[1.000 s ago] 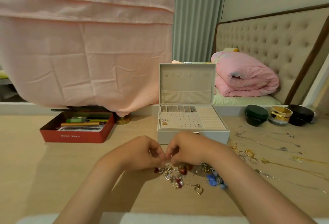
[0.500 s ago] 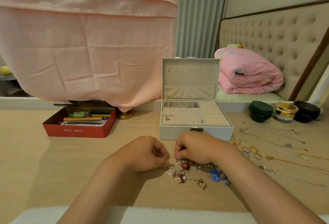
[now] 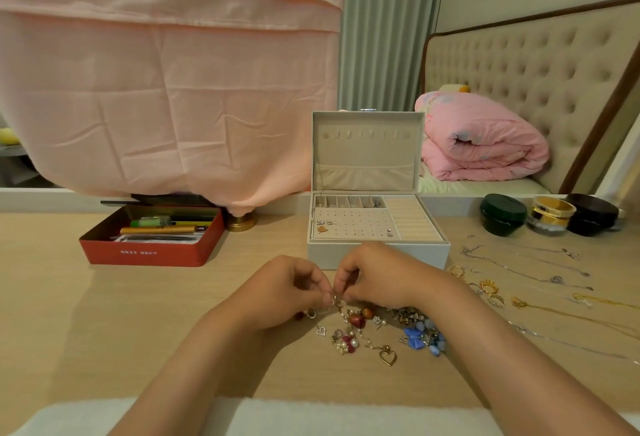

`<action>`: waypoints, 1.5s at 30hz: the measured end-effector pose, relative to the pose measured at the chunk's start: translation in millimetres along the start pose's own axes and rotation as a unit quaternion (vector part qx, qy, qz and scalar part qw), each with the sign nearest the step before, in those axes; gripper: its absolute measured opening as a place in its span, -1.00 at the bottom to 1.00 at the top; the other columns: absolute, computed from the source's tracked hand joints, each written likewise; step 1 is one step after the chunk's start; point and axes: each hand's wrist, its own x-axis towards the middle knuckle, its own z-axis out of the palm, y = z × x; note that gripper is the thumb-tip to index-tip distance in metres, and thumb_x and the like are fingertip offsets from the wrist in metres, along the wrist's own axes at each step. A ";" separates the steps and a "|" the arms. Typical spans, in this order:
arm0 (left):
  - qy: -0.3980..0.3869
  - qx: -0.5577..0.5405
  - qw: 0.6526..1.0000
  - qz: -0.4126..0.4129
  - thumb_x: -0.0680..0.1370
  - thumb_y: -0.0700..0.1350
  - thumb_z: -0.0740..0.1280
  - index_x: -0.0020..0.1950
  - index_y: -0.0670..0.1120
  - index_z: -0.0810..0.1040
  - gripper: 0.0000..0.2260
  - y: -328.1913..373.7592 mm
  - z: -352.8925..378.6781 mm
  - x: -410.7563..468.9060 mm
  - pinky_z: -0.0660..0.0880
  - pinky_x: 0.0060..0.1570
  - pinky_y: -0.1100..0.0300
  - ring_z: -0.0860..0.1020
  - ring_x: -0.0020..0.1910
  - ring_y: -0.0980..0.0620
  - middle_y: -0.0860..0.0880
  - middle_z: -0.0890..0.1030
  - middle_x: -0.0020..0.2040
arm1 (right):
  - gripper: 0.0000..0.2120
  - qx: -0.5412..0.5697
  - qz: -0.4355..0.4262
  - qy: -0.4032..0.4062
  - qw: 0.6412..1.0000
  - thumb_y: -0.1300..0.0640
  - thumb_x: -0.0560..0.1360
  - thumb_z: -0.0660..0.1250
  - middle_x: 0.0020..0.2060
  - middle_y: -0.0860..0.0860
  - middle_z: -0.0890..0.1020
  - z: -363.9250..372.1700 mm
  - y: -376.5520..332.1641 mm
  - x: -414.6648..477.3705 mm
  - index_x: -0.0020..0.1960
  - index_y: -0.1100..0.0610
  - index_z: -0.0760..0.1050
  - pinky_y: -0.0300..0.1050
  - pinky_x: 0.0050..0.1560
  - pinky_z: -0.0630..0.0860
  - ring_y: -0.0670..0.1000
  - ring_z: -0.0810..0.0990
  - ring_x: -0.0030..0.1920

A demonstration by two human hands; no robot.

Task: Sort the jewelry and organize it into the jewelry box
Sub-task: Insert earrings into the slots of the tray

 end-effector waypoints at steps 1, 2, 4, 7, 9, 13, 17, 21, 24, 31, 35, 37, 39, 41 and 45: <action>0.016 -0.035 0.999 0.001 0.47 -0.14 0.52 -0.12 -0.04 0.70 -0.96 0.9 0.4 0.3 0.52 -0.22 0.29 0.56 -0.33 0.16 0.03 0.66 -0.30 | -0.88 0.009 -0.003 0.002 1.000 0.13 0.49 0.47 -0.15 -0.15 0.69 -2.3 -1.2 -0.6 -0.01 -0.06 0.71 -0.28 -0.12 0.52 -0.20 0.62 -0.16; 0.034 -0.067 0.997 0.001 0.48 -0.15 0.52 -0.11 -0.08 0.70 -0.96 1.7 0.8 0.6 0.51 -0.22 0.29 0.56 -0.33 0.15 0.01 0.66 -0.31 | -0.87 0.029 -0.004 0.011 1.000 0.12 0.52 0.44 -0.16 -0.14 0.69 -4.6 -2.4 -1.6 0.02 -0.05 0.71 -0.30 -0.16 0.49 -0.21 0.61 -0.20; 0.066 -0.124 0.990 -0.003 0.48 -0.17 0.51 -0.09 -0.14 0.69 -0.94 4.7 2.2 0.8 0.51 -0.22 0.29 0.57 -0.32 0.11 -0.09 0.68 -0.26 | -0.84 0.101 0.002 0.025 0.995 0.13 0.58 0.36 -0.32 -0.12 0.67 -9.3 -5.9 -4.4 0.04 -0.03 0.70 -0.28 -0.25 0.48 -0.21 0.57 -0.38; 0.102 -0.188 0.977 -0.013 0.50 -0.20 0.49 -0.07 -0.19 0.67 -0.94 10.5 2.4 2.9 0.53 -0.26 0.28 0.61 -0.31 0.06 -0.18 0.70 -0.20 | -0.84 0.206 0.016 0.020 0.978 0.14 0.61 0.34 -0.47 -0.06 0.62 -15.9 -11.8 -8.9 0.09 0.02 0.69 -0.23 -0.35 0.48 -0.13 0.55 -0.49; 0.123 -0.221 0.967 -0.013 0.50 -0.22 0.48 -0.06 -0.21 0.67 -0.93 14.1 1.5 5.1 0.55 -0.26 0.28 0.61 -0.32 0.05 -0.17 0.69 -0.23 | -0.85 0.259 0.022 0.019 0.966 0.15 0.57 0.40 -0.42 -0.08 0.67 -18.6 -14.2 -10.8 0.12 0.07 0.68 -0.30 -0.48 0.38 -0.13 0.58 -0.48; 0.150 -0.248 0.957 0.006 0.50 -0.24 0.47 -0.06 -0.25 0.66 -0.92 25.0 -4.3 13.0 0.56 -0.26 0.27 0.58 -0.34 0.05 -0.14 0.64 -0.27 | -0.81 0.347 0.046 0.057 0.935 0.22 0.48 0.51 -0.27 0.02 0.73 -18.4 -13.2 -7.3 0.08 0.12 0.67 -0.26 -0.50 0.30 -0.03 0.64 -0.35; 0.148 -0.205 0.967 0.025 0.50 -0.22 0.48 -0.09 -0.19 0.67 -0.95 36.3 -13.1 30.2 0.55 -0.27 0.25 0.60 -0.33 0.05 -0.09 0.65 -0.29 | -0.88 0.382 0.060 0.097 0.917 0.22 0.49 0.50 -0.29 0.01 0.72 -26.2 -5.6 0.5 0.02 0.13 0.65 -0.23 -0.42 0.47 -0.07 0.67 -0.33; 0.140 -0.159 0.977 0.029 0.52 -0.19 0.47 -0.05 -0.18 0.65 -0.93 46.4 -22.6 61.7 0.52 -0.31 0.25 0.59 -0.34 0.06 -0.09 0.61 -0.27 | -0.89 0.409 0.075 0.122 0.901 0.26 0.49 0.50 -0.26 0.07 0.73 -48.8 9.5 18.4 0.01 0.19 0.65 -0.14 -0.29 0.63 0.03 0.72 -0.22; 0.148 -0.099 0.983 0.034 0.52 -0.17 0.48 -0.05 -0.13 0.64 -0.93 51.5 -28.4 97.1 0.52 -0.33 0.14 0.59 -0.37 0.07 -0.08 0.62 -0.29 | -0.91 0.398 0.079 0.142 0.903 0.31 0.49 0.48 -0.28 0.09 0.72 -70.6 21.9 40.1 0.00 0.24 0.65 -0.09 -0.26 0.68 0.05 0.72 -0.25; 0.143 0.091 0.985 0.038 0.51 -0.15 0.44 -0.11 -0.01 0.67 -0.95 50.5 -37.1 168.8 0.45 -0.28 0.32 0.55 -0.33 0.17 0.08 0.63 -0.29 | -0.92 0.306 0.121 0.170 0.929 0.39 0.50 0.43 -0.33 0.21 0.63 -92.6 48.9 98.3 -0.01 0.36 0.60 -0.04 -0.33 0.65 0.04 0.62 -0.43; 0.098 0.137 0.986 0.023 0.52 -0.12 0.42 -0.02 -0.02 0.70 -0.91 45.7 -37.2 184.9 0.37 -0.32 0.36 0.52 -0.30 0.24 0.11 0.63 -0.24 | -0.97 0.197 0.139 0.176 0.955 0.32 0.48 0.45 -0.45 0.12 0.63 -91.1 61.8 118.6 -0.08 0.27 0.66 -0.21 -0.43 0.53 0.01 0.61 -0.45; 0.067 0.157 0.985 0.017 0.53 -0.09 0.41 0.02 0.02 0.69 -0.89 43.8 -37.7 186.8 0.38 -0.28 0.35 0.56 -0.22 0.21 0.13 0.65 -0.20 | -0.96 0.165 0.135 0.176 0.961 0.31 0.48 0.46 -0.42 0.12 0.66 -89.1 66.0 124.1 -0.13 0.23 0.68 -0.19 -0.35 0.58 0.00 0.60 -0.45; 0.044 0.183 0.982 0.017 0.54 -0.08 0.39 0.08 0.02 0.69 -0.85 42.9 -37.9 187.5 0.42 -0.16 0.29 0.60 -0.09 0.10 0.08 0.68 -0.08 | -0.95 0.147 0.123 0.175 0.966 0.30 0.48 0.46 -0.35 0.16 0.69 -86.9 68.7 127.3 -0.14 0.21 0.70 -0.11 -0.21 0.62 0.02 0.60 -0.43; 0.041 0.202 0.978 0.018 0.56 -0.07 0.38 0.15 0.01 0.68 -0.81 43.2 -38.4 187.2 0.42 -0.06 0.26 0.60 0.01 0.06 0.04 0.69 0.03 | -0.95 0.136 0.110 0.172 0.969 0.28 0.49 0.47 -0.34 0.15 0.69 -86.5 69.7 127.0 -0.09 0.20 0.70 -0.13 -0.23 0.59 0.03 0.59 -0.41; 0.020 0.231 0.973 0.005 0.59 -0.02 0.35 0.27 0.00 0.64 -0.73 46.1 -39.5 186.0 0.46 0.11 0.21 0.58 0.16 0.02 0.02 0.64 0.20 | -0.71 0.118 0.097 0.171 0.973 0.27 0.52 0.44 -0.40 -0.02 0.63 -88.9 74.6 124.4 0.23 0.15 0.62 -0.19 -0.25 0.56 0.00 0.58 -0.45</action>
